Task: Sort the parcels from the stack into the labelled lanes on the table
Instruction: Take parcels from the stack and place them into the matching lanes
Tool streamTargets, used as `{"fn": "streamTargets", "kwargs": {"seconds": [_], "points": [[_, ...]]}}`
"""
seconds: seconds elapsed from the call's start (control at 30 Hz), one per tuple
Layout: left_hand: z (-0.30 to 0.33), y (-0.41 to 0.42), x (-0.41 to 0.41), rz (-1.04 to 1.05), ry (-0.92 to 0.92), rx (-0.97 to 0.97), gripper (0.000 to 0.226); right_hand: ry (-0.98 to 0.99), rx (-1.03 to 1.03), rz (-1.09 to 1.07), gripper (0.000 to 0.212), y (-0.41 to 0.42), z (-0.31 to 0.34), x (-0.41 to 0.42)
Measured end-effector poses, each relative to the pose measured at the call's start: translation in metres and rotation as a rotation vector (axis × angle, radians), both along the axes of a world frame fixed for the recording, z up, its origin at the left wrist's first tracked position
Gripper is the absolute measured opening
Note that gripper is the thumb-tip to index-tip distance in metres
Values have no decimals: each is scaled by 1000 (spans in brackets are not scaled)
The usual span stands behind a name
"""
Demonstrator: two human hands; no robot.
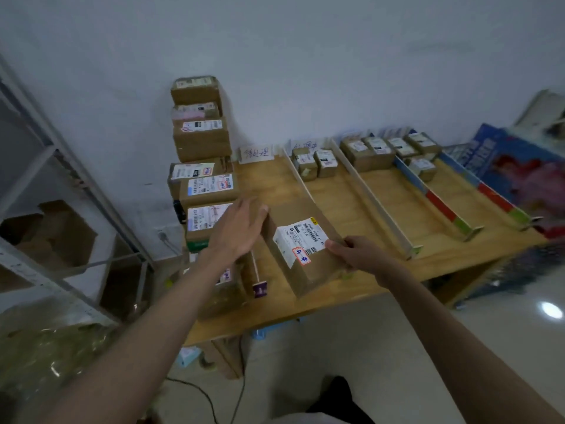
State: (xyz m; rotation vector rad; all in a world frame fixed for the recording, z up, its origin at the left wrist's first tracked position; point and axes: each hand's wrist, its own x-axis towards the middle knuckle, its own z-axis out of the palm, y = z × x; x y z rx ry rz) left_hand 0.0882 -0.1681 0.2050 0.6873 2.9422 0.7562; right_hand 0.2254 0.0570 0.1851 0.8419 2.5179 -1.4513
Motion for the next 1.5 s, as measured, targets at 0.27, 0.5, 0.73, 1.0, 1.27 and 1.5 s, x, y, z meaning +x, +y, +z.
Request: {"fn": "streamTargets", "kwargs": {"seconds": [0.27, 0.5, 0.73, 1.0, 1.27, 1.5], "points": [[-37, 119, 32, -245, 185, -289, 57, -36, 43, -307, 50, 104, -22, 58], [-58, 241, 64, -343, 215, -355, 56, -12, -34, -554, 53, 211, -32, 106], [-75, 361, 101, -347, 216, -345, 63, -14, 12, -584, 53, 322, -36, 146], [-93, 463, 111, -384, 219, -322, 73, -30, -21, -616, 45, 421, -47, 153], [-114, 579, 59, -394, 185, -317, 64, -58, 21, -616, 43, 532, -60, 104], [-118, 673, 4, -364, 225, -309, 54, -68, 95, -587, 38, 628, -62, 41]]}}
